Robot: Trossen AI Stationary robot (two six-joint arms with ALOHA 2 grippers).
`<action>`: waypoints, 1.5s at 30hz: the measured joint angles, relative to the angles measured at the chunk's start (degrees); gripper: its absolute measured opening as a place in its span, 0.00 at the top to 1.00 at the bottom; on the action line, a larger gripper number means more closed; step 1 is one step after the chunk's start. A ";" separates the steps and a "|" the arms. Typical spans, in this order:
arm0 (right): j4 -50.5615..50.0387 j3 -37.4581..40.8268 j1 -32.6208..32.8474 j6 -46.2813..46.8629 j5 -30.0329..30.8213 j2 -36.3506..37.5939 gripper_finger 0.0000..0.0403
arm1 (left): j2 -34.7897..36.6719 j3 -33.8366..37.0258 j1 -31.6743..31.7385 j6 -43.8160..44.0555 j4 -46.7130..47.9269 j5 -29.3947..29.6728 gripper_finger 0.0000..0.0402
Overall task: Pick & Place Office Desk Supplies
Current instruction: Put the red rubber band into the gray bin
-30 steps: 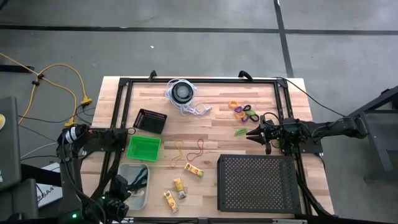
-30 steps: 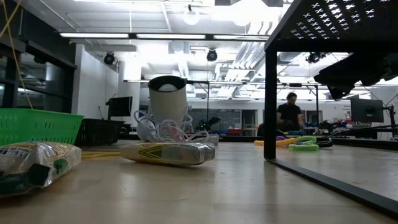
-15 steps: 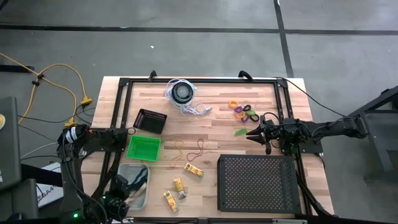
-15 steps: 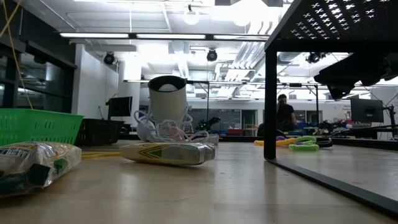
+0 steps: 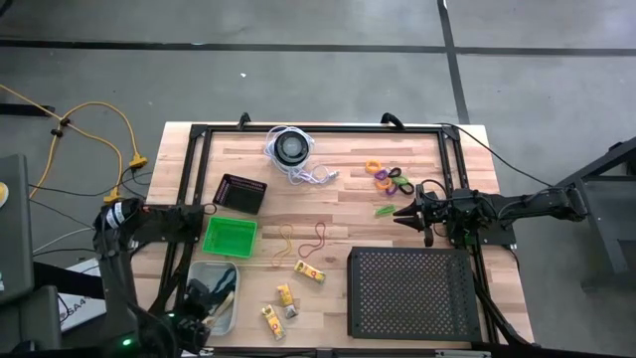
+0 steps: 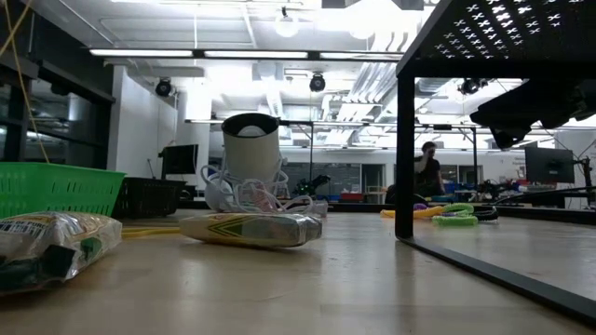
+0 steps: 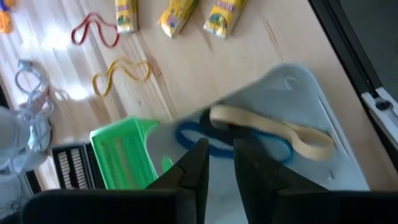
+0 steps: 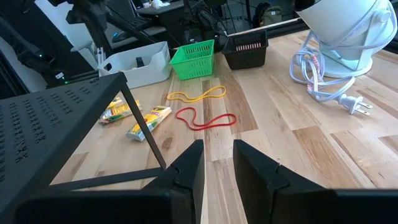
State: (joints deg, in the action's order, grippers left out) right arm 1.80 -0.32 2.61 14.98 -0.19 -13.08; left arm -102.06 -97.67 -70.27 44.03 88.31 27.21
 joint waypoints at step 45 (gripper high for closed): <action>0.01 0.02 0.02 0.00 0.00 0.00 0.82 | 0.24 8.30 49.72 -53.70 -37.89 -35.67 0.84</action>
State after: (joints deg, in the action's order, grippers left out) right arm 1.81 -0.30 2.63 14.98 -0.19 -13.08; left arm -101.82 -89.37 -20.55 -9.67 50.41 -8.46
